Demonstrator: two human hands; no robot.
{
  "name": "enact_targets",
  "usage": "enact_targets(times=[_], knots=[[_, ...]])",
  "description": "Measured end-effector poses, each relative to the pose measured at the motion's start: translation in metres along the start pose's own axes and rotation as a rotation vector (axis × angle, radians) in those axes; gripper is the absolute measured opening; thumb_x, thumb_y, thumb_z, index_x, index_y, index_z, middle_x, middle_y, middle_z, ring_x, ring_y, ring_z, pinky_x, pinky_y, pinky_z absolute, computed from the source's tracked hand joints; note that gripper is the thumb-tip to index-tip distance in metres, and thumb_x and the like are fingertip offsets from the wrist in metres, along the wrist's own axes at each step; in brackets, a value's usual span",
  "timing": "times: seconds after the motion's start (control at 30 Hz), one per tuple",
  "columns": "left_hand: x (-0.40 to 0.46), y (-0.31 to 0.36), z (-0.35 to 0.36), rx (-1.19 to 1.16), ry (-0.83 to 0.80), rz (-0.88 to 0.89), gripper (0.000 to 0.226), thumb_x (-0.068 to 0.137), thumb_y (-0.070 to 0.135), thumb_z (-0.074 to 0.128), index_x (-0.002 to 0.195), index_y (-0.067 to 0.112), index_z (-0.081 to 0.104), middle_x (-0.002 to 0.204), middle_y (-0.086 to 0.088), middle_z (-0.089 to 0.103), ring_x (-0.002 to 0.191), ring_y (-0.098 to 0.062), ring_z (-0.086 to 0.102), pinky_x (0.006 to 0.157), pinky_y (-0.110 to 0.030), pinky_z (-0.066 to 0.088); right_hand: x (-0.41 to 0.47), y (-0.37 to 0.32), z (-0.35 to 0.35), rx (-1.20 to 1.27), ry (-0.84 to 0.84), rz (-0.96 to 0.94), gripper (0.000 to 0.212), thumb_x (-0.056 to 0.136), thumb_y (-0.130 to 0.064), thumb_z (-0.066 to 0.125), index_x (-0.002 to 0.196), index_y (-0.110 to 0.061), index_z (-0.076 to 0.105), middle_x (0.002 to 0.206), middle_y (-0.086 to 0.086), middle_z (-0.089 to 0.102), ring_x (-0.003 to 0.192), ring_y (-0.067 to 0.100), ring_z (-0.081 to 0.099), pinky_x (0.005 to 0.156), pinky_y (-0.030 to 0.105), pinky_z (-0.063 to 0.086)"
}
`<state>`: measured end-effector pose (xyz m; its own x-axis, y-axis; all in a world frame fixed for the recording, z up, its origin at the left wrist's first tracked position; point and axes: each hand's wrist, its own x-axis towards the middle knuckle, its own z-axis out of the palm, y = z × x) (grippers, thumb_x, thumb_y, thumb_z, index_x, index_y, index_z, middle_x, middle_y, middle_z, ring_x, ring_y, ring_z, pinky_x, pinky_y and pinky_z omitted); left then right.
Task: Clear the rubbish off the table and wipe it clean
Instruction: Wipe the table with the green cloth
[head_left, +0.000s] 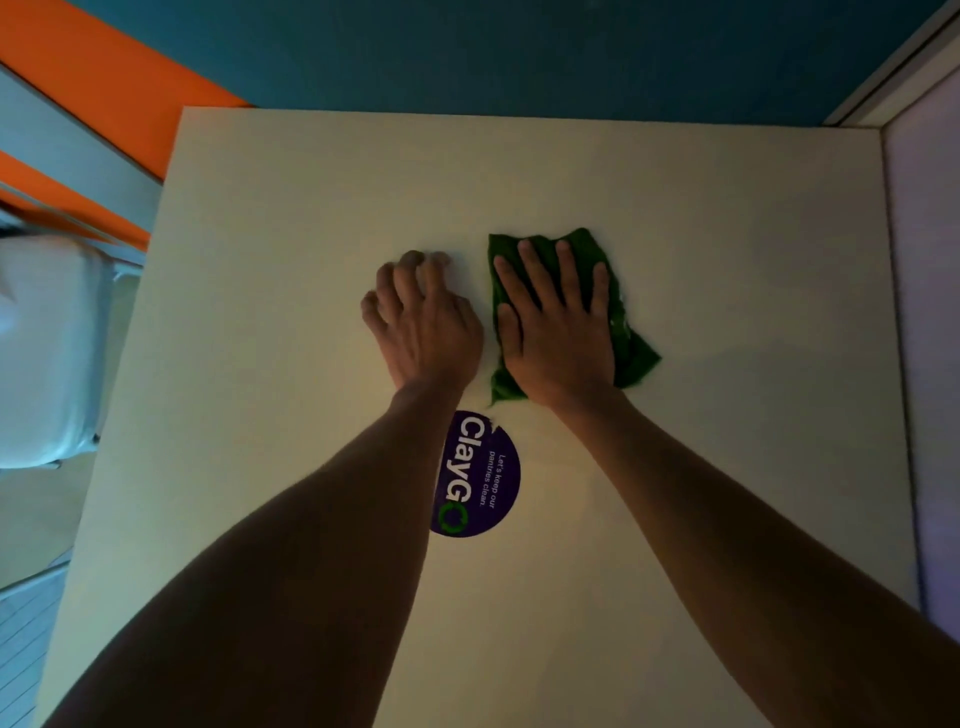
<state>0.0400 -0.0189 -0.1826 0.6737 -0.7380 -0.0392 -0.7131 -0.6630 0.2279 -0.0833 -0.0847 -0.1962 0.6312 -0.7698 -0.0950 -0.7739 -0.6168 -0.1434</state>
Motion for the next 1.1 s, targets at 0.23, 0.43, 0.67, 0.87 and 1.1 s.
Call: enact_targets(times=[0.23,0.43,0.67,0.87,1.1], knots=[[0.005,0.014,0.018,-0.026,-0.006,-0.075,0.051,0.097,0.036,0.029,0.147,0.028,0.031,0.163,-0.001,0.022,0.154,-0.029,0.006,0.121,-0.057,0.008,0.092,0.034,-0.014,0.006,-0.014,-0.031,0.055,0.102,-0.048,0.012,0.155,-0.037,0.017,0.164,-0.005,0.016,0.152,0.029,0.009,0.120,0.058,0.002],[0.006,0.016,0.016,-0.027,-0.004,-0.095,0.053,0.098,0.037,0.026,0.150,0.030,0.031,0.165,0.003,0.018,0.155,-0.027,0.004,0.122,-0.056,0.007,0.106,0.109,-0.027,0.002,-0.011,0.100,0.059,0.100,-0.054,0.006,0.156,-0.036,0.008,0.166,-0.001,0.006,0.152,0.030,0.003,0.119,0.059,0.000],[0.004,0.021,0.018,-0.012,0.019,-0.111,0.052,0.098,0.036,0.028,0.149,0.028,0.034,0.165,0.003,0.022,0.154,-0.028,0.008,0.121,-0.057,0.008,0.045,0.243,-0.038,-0.012,0.045,0.358,0.059,0.100,-0.054,0.008,0.156,-0.034,0.008,0.165,0.002,0.010,0.152,0.032,0.005,0.119,0.061,0.003],[0.005,0.023,0.020,0.017,0.014,-0.107,0.055,0.097,0.036,0.025,0.150,0.025,0.033,0.165,0.000,0.022,0.154,-0.031,0.008,0.121,-0.059,0.008,0.050,0.219,-0.032,-0.001,0.045,0.468,0.061,0.099,-0.052,0.006,0.157,-0.030,0.004,0.166,0.003,0.005,0.151,0.035,0.001,0.117,0.064,0.000],[0.001,0.025,0.019,0.023,-0.021,-0.093,0.058,0.099,0.035,0.023,0.155,0.019,0.026,0.167,-0.003,0.016,0.155,-0.031,0.004,0.122,-0.058,0.005,0.049,0.102,-0.021,0.009,0.002,0.199,0.061,0.101,-0.050,0.006,0.157,-0.028,0.009,0.165,0.003,0.008,0.151,0.037,0.005,0.117,0.064,0.002]])
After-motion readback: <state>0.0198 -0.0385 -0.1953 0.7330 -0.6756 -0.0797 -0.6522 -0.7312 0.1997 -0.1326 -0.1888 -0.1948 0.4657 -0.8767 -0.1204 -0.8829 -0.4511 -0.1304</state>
